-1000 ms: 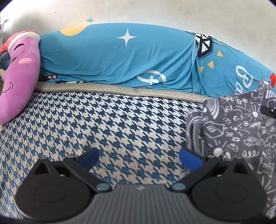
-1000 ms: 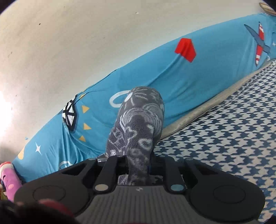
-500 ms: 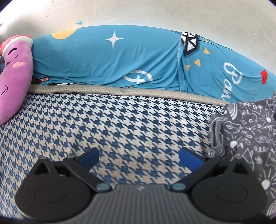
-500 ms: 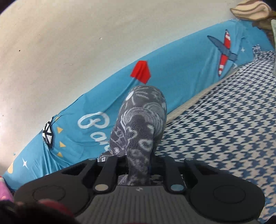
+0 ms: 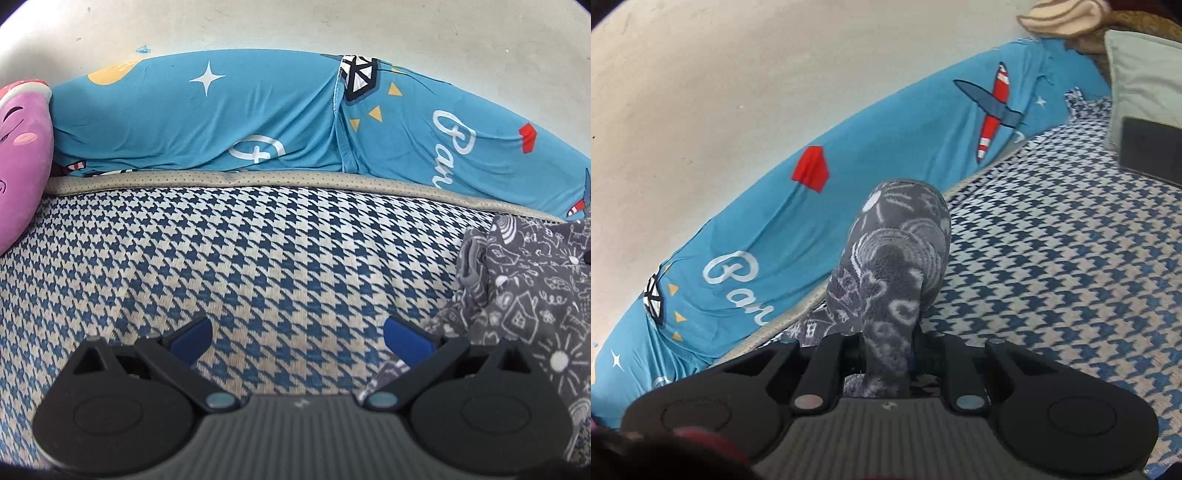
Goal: Fold clothes
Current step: 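Drag the held sleeve end across the bed with the right gripper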
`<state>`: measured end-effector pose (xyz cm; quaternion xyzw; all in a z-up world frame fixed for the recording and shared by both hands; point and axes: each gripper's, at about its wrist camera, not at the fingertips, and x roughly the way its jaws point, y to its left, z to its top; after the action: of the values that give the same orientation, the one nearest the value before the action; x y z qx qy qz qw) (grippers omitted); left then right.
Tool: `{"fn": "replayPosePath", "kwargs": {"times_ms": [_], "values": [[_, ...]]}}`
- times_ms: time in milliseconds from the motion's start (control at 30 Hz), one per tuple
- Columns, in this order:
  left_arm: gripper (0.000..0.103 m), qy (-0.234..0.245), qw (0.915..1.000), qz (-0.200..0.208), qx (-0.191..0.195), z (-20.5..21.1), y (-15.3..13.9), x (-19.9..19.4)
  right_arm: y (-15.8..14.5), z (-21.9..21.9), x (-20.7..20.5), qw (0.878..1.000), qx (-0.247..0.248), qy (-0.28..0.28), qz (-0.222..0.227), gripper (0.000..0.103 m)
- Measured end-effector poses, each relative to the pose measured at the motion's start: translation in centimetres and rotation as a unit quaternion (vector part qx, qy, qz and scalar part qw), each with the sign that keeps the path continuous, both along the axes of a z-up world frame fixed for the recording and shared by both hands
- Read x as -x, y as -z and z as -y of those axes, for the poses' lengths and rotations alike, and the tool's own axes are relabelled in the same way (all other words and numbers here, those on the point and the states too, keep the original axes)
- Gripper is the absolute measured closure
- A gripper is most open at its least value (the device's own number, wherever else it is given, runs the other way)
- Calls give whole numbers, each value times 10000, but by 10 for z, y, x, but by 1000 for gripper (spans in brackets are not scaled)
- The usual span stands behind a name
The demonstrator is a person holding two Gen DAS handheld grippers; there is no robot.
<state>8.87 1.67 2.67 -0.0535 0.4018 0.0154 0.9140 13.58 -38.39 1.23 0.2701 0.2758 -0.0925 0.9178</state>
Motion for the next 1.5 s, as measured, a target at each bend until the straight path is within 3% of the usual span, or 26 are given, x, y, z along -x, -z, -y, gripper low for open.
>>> {"fn": "replayPosePath", "kwargs": {"times_ms": [300,700,1033,1500], "values": [[0,-72,9999,-118,52,-10,-9,29,-4,16,17,9995,106,284,-126,87],[0,-162,9993,-260,234,-16,-4,68,-1,30,40,9949,230,750,-641,87],[0,-270,9984,-388,313,-19,7,97,3,64,58,9896,-423,1013,-927,78],[0,-306,9978,-580,90,-10,26,122,-29,35,85,9956,269,623,-646,77]]}}
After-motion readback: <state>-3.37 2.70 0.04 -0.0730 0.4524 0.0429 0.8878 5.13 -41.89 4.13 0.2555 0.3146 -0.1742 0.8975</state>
